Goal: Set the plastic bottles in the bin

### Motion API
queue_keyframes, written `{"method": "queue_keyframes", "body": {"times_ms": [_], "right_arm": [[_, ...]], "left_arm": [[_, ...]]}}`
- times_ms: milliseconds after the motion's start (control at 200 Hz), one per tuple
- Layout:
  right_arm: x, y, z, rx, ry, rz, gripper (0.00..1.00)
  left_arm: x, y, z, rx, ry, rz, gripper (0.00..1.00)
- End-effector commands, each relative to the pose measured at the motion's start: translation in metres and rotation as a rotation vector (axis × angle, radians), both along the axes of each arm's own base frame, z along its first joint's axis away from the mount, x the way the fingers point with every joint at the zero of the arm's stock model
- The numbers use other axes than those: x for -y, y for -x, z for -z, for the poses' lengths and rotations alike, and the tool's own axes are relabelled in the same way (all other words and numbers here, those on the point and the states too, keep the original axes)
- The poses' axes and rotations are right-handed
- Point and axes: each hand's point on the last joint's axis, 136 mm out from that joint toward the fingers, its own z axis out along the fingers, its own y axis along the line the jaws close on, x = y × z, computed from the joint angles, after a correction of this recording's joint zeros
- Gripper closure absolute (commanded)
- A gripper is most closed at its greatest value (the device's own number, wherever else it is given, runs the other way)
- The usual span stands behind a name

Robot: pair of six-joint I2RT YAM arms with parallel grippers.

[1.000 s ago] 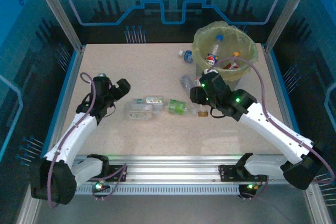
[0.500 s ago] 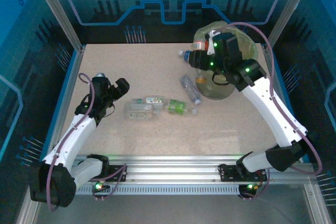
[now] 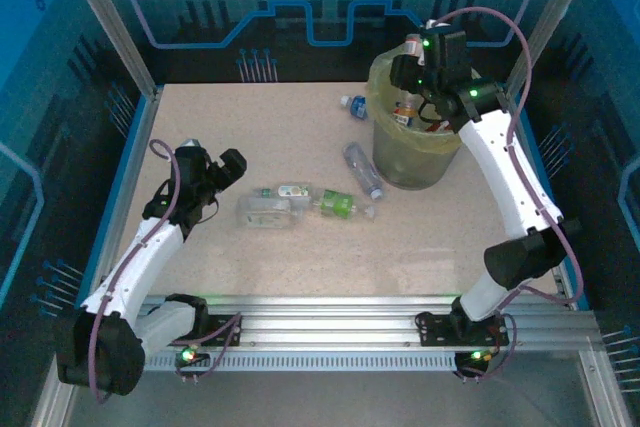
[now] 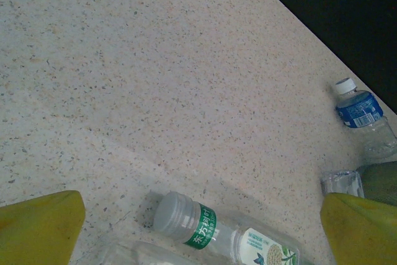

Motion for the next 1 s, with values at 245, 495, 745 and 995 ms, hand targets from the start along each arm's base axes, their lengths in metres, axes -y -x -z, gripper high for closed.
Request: {"method": "queue_keyframes", "body": {"times_ms": [245,495,745,995], "right_arm": [[0.05,-0.02,0.013,0.008,-0.015,0.194,0.61],[0.057,-0.028,0.036,-0.033,-0.019,0.224,0.56],[0.053,-0.036,0.065,-0.099,-0.032,0.221,0.53],[0.047,-0.036,0.092,-0.158,-0.046,0.207,0.46]], "left_arm": [[-0.006,0.004,0.001,-0.004,-0.019,-0.013,0.01],[-0.008,0.006,0.003,-0.008,-0.025,-0.019,0.01],[-0.008,0.006,0.004,-0.009,-0.025,-0.018,0.01],[-0.009,0.007,0.005,-0.011,-0.023,-0.025,0.01]]}}
